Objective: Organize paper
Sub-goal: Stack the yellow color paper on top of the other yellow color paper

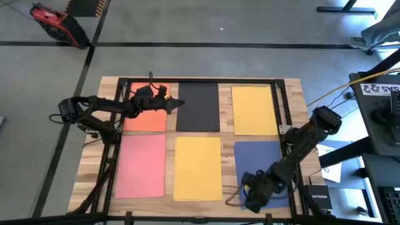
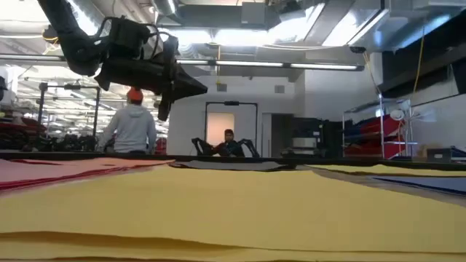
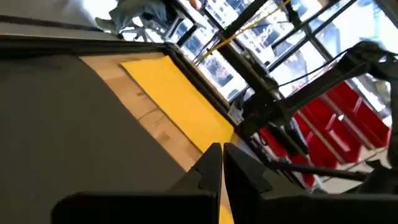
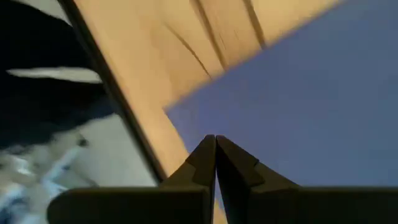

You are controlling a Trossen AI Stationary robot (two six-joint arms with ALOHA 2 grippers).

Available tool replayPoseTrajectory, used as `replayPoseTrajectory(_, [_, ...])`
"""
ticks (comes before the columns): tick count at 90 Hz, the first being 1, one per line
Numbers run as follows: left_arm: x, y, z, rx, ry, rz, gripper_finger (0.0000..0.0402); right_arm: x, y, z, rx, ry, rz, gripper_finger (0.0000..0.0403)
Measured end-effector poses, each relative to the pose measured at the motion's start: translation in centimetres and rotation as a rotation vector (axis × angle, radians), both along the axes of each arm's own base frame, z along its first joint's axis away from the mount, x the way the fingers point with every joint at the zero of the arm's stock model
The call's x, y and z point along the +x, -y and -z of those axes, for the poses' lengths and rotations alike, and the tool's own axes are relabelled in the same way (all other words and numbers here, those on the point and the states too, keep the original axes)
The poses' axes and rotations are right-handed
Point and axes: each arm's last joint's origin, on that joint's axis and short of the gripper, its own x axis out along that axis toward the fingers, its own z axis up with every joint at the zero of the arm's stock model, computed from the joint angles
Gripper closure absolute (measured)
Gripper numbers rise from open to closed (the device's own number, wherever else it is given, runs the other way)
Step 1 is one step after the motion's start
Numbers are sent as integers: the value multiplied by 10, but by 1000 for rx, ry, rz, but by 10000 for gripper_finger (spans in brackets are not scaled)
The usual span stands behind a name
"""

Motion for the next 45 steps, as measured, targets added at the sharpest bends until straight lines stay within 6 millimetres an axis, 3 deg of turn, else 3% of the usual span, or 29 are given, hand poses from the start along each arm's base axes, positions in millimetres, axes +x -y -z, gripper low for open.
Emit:
replayPoseTrajectory(23, [0,0,2,12,-19,0,402,-14,-22,17,-10,0,-103,403])
replayPoseTrajectory(45, [0,0,2,12,-18,0,402,-13,-39,26,62,59,-169,403])
